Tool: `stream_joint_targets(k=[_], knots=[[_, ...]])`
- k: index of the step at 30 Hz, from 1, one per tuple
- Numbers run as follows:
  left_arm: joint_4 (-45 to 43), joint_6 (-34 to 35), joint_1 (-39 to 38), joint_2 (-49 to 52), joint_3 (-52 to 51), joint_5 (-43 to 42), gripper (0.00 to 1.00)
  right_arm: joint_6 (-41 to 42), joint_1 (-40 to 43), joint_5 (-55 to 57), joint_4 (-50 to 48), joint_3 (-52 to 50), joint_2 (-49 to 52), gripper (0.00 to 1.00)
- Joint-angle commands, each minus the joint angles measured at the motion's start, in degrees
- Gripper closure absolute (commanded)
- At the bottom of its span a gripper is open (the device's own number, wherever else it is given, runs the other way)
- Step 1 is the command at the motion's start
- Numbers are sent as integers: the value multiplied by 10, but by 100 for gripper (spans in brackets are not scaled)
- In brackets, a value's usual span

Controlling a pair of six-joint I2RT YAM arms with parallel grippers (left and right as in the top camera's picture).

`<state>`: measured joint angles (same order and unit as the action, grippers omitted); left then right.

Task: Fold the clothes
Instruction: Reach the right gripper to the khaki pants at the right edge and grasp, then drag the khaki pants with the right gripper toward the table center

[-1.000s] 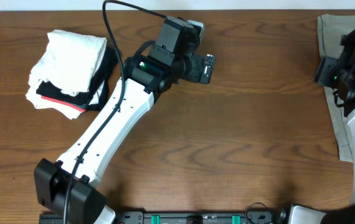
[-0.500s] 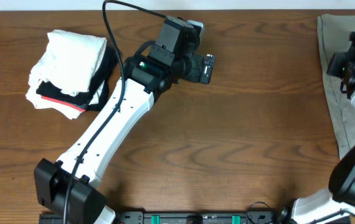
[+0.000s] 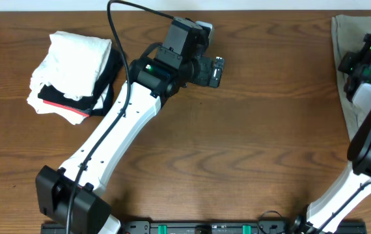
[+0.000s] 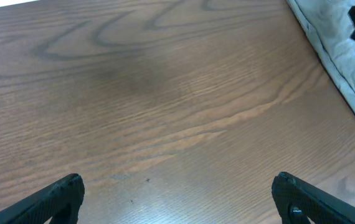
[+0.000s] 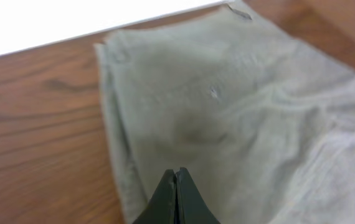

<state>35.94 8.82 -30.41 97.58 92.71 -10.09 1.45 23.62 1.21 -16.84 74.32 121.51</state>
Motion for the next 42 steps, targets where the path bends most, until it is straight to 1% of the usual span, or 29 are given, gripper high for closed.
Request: stream_joint_targets(k=[1,6,10,12,15,22,31,35,39,42], knots=[[0,-2,2,2,13,5,2,41,5,45,-37,6,45,99],[0,-2,2,2,13,5,2,42,4,46,-64,6,92,99],[0,-2,2,2,13,5,2,66,4,50,-61,6,129,99],[0,-2,2,2,13,5,2,80,4,49,-44,6,139,99],[0,-2,2,2,13,5,2,95,0,45,-1,6,142,99],[0,-2,2,2,13,5,2,102,-21,22,159,14,137,99],[0,-2,2,2,13,5,2,119,-55,-69,321,14,137,99],[0,-2,2,2,13,5,2,117,-77,-155,379,14,137,99],[0,-2,2,2,13,5,2,104,-118,-218,441,14,137,99],[0,-2,2,2,13,5,2,89,-162,-227,487,14,137,99]])
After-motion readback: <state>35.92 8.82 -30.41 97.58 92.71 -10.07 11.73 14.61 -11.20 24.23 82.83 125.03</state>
